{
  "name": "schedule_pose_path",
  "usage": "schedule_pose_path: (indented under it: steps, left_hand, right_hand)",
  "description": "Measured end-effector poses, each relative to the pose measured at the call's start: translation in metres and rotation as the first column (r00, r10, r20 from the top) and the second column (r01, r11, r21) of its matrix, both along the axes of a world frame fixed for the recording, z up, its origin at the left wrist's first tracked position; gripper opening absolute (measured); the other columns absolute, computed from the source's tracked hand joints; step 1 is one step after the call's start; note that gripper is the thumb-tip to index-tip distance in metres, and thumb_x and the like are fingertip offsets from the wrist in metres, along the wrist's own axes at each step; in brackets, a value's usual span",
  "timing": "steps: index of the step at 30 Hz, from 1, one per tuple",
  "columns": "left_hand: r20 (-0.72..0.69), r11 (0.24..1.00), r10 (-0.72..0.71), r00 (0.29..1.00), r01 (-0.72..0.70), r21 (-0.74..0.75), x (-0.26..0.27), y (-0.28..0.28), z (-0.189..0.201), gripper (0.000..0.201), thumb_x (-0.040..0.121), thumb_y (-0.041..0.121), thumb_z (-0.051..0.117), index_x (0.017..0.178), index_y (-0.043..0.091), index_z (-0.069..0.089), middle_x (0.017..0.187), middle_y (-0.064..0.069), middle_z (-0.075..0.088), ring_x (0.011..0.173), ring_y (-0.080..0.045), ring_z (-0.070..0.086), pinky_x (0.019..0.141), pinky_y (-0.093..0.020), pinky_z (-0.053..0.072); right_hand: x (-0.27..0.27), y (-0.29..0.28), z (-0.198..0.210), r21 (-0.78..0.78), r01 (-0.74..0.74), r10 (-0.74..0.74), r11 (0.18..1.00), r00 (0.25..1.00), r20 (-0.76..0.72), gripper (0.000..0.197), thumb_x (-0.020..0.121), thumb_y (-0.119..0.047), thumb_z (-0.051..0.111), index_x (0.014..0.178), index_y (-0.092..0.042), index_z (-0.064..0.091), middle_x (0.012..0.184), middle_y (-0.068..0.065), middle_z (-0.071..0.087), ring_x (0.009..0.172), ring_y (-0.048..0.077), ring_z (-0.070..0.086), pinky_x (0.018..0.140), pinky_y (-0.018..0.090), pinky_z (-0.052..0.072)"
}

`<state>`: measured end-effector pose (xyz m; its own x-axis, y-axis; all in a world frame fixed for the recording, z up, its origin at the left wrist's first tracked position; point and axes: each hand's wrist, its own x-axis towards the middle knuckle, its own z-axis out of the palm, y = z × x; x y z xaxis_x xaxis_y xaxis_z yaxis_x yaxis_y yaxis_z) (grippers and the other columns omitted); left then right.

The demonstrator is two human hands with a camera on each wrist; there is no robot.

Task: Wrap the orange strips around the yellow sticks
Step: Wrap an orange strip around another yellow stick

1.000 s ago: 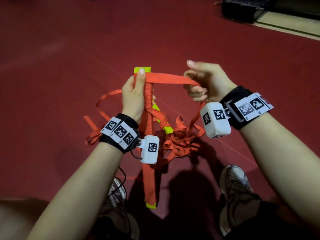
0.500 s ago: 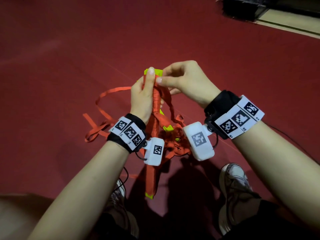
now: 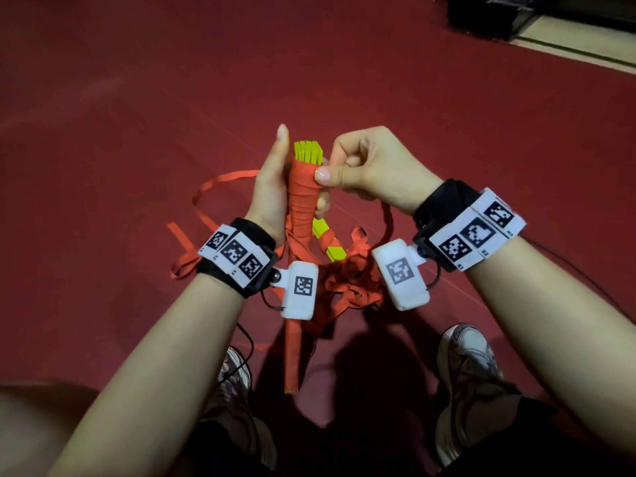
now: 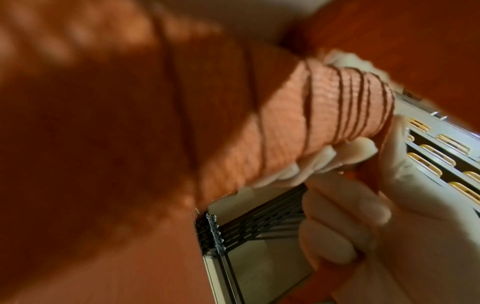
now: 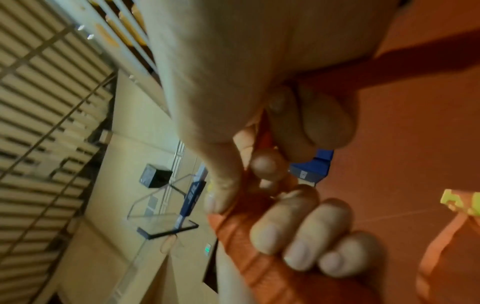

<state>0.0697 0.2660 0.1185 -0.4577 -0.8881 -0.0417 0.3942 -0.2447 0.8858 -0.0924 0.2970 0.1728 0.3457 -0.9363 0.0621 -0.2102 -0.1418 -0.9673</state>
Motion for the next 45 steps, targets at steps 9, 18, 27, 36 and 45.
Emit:
schedule_pose_path:
  steps: [9,18,27,36,45]
  left_hand:
    - [0.145,0.989,0.137,0.98,-0.125,-0.083,-0.012,0.001,-0.003,0.097,0.099,0.07,0.002,0.086,-0.001,0.067,0.054,-0.011,0.062,0.045,-0.022,0.055,0.049,-0.028,0.045]
    - [0.148,0.853,0.49,0.859,-0.438,-0.283,-0.014,0.01,-0.018,0.048,0.1,0.045,0.055,0.102,-0.003,0.052,0.057,-0.014,0.059,0.047,-0.022,0.054,0.049,-0.029,0.046]
    - [0.082,0.873,0.468,0.88,-0.446,-0.199,0.01,0.006,-0.008,0.057,0.082,0.049,0.074,0.102,-0.002,0.061,0.091,-0.023,0.06,0.077,-0.032,0.059,0.072,-0.04,0.054]
    - [0.082,0.963,0.266,0.961,-0.26,-0.07,0.007,0.005,-0.011,0.036,0.094,0.044,0.062,0.102,0.009,0.063,0.088,-0.011,0.061,0.076,-0.023,0.062,0.076,-0.036,0.052]
    - [0.179,0.916,0.371,0.911,-0.328,-0.231,0.0,0.007,-0.015,0.046,0.085,0.051,0.071,0.088,0.008,0.057,0.085,-0.016,0.048,0.078,-0.029,0.045,0.074,-0.045,0.038]
  right_hand:
    - [0.002,0.001,-0.014,-0.065,0.001,0.001,0.998,0.999,0.033,0.029,0.098,-0.002,0.06,0.123,0.011,0.057,0.063,0.014,0.059,0.042,0.001,0.051,0.046,0.006,0.038]
    - [0.022,-0.007,-0.052,0.009,0.298,-0.295,0.954,0.937,0.186,0.026,0.097,-0.009,0.064,0.117,0.006,0.055,0.056,0.007,0.058,0.04,0.007,0.04,0.043,0.02,0.033]
    - [0.004,-0.012,-0.046,0.159,0.142,-0.158,0.977,0.983,0.091,0.021,0.095,-0.01,0.067,0.075,-0.005,0.061,0.051,0.004,0.061,0.033,0.007,0.039,0.035,0.018,0.031]
    - [0.009,-0.009,-0.068,-0.104,0.317,-0.331,0.943,0.931,-0.155,0.02,0.09,-0.025,0.074,0.083,-0.009,0.064,0.051,0.007,0.064,0.038,0.005,0.048,0.05,0.018,0.04]
    - [0.009,-0.004,-0.078,-0.164,0.293,-0.318,0.942,0.935,-0.156,0.021,0.097,-0.024,0.064,0.08,-0.014,0.07,0.051,0.01,0.062,0.042,0.004,0.042,0.051,0.017,0.036]
